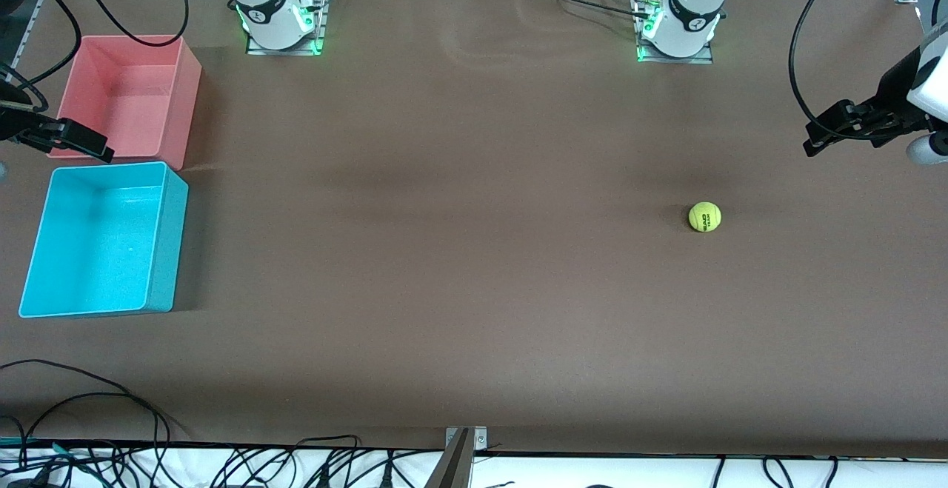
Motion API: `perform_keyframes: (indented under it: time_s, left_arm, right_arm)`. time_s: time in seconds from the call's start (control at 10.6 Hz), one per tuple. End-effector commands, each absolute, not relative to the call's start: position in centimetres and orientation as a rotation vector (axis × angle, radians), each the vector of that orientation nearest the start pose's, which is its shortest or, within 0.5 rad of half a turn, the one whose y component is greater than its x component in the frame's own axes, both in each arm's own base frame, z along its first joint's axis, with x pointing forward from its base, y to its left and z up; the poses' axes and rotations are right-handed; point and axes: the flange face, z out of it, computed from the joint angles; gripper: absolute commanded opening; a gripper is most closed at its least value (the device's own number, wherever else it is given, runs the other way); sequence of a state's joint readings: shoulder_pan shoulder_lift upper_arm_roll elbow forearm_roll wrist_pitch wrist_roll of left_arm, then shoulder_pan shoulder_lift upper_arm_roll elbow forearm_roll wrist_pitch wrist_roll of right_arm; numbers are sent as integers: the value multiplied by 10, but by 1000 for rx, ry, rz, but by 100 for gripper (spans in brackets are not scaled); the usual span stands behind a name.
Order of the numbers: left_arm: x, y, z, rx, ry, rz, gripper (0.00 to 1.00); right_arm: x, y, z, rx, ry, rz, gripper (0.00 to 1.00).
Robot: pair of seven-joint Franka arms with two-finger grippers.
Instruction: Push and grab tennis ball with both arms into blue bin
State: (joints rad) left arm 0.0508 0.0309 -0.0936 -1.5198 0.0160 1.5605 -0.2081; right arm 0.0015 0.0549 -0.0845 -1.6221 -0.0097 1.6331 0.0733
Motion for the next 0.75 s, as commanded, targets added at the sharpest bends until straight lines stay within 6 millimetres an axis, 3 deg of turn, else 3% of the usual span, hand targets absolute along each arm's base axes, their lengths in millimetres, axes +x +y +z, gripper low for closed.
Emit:
perform_keyframes:
  time_s: [0.0, 0.66]
  left_arm:
    - [565, -20, 635, -3108, -259, -34, 100]
    - [565, -11, 633, -3103, -283, -29, 100]
  right_arm:
    - [564, -49, 585, -3160, 226, 63, 100]
    - [557, -56, 590, -3156, 247, 52, 100]
